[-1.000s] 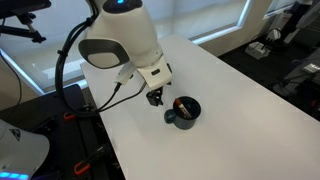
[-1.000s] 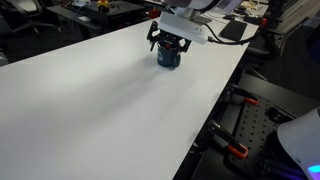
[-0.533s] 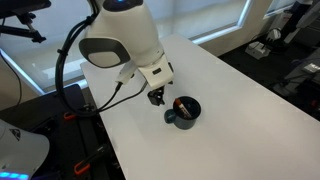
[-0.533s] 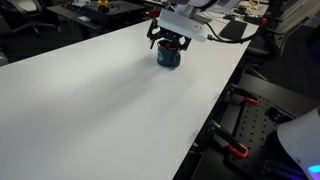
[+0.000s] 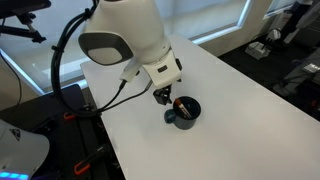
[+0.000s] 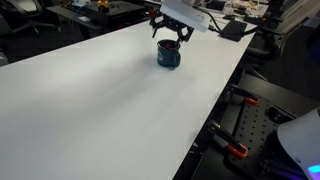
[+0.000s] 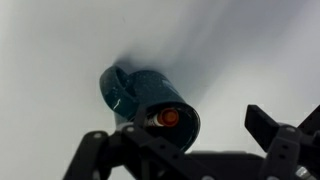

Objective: Put the marker on the table

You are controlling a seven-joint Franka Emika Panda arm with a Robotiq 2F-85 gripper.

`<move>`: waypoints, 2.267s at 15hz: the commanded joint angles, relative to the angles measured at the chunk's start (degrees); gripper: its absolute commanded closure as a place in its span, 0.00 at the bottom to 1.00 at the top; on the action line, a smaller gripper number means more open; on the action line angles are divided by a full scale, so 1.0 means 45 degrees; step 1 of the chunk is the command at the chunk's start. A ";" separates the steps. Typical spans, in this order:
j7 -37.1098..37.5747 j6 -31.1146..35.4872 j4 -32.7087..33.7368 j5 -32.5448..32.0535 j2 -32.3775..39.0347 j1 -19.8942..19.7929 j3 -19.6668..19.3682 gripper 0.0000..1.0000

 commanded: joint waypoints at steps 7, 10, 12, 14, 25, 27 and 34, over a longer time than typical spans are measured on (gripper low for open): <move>0.0053 -0.0357 0.0448 0.0020 0.0157 -0.0321 -0.0176 0.00; 0.0000 -0.0067 0.0291 -0.0012 0.0134 -0.0291 -0.0206 0.00; 0.0000 -0.0112 0.0435 -0.0012 0.0202 -0.0406 -0.0233 0.00; 0.0000 -0.0115 0.0456 -0.0012 0.0218 -0.0430 -0.0233 0.00; 0.0027 -0.0335 0.0907 -0.0037 0.0830 -0.0499 -0.0304 0.21; -0.0010 -0.0324 0.0955 -0.0077 0.0925 -0.0494 -0.0335 0.35; -0.0193 -0.0385 0.1006 -0.0331 0.1080 -0.0517 -0.0422 0.78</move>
